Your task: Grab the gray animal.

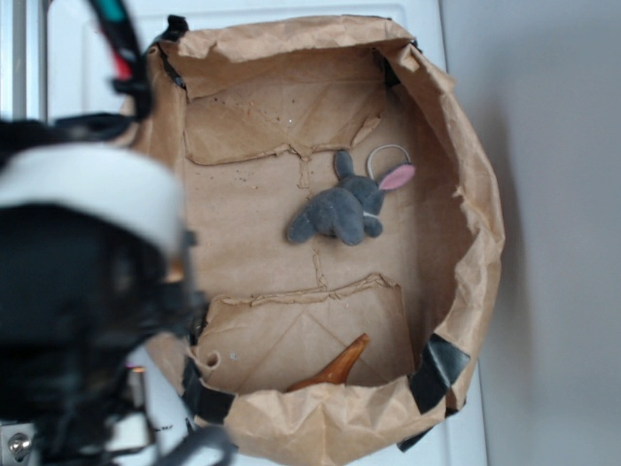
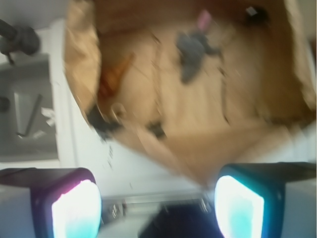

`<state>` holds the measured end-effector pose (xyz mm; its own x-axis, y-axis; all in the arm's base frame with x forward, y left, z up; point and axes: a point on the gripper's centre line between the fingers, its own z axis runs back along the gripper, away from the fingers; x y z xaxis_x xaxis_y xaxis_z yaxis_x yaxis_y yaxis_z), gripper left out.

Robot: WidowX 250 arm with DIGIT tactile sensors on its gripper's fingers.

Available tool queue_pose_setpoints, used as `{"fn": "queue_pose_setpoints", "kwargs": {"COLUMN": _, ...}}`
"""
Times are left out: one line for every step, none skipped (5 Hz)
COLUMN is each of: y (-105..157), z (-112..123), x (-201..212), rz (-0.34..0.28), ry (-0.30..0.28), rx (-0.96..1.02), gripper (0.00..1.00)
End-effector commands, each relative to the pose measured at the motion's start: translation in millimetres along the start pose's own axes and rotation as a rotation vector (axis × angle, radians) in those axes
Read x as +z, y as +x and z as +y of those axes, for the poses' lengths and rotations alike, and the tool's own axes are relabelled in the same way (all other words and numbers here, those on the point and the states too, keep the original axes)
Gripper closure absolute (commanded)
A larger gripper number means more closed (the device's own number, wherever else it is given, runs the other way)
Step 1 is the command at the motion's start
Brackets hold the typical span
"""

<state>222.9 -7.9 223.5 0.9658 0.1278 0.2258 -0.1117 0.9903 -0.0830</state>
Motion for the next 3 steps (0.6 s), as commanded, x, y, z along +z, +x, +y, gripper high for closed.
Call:
{"fn": "queue_pose_setpoints", "kwargs": {"y": 43.7, "z": 27.0, "x": -51.5, "rz": -0.116, "ry": 0.003, "rx": -0.027, "gripper": 0.0}}
{"fn": "queue_pose_setpoints", "kwargs": {"y": 48.1, "z": 43.7, "x": -72.4, "rz": -0.084, "ry": -0.017, "rx": 0.016, "gripper": 0.0}}
{"fn": "queue_pose_setpoints", "kwargs": {"y": 47.7, "z": 46.6, "x": -74.1, "rz": -0.064, "ry": -0.083, "rx": 0.024, "gripper": 0.0}}
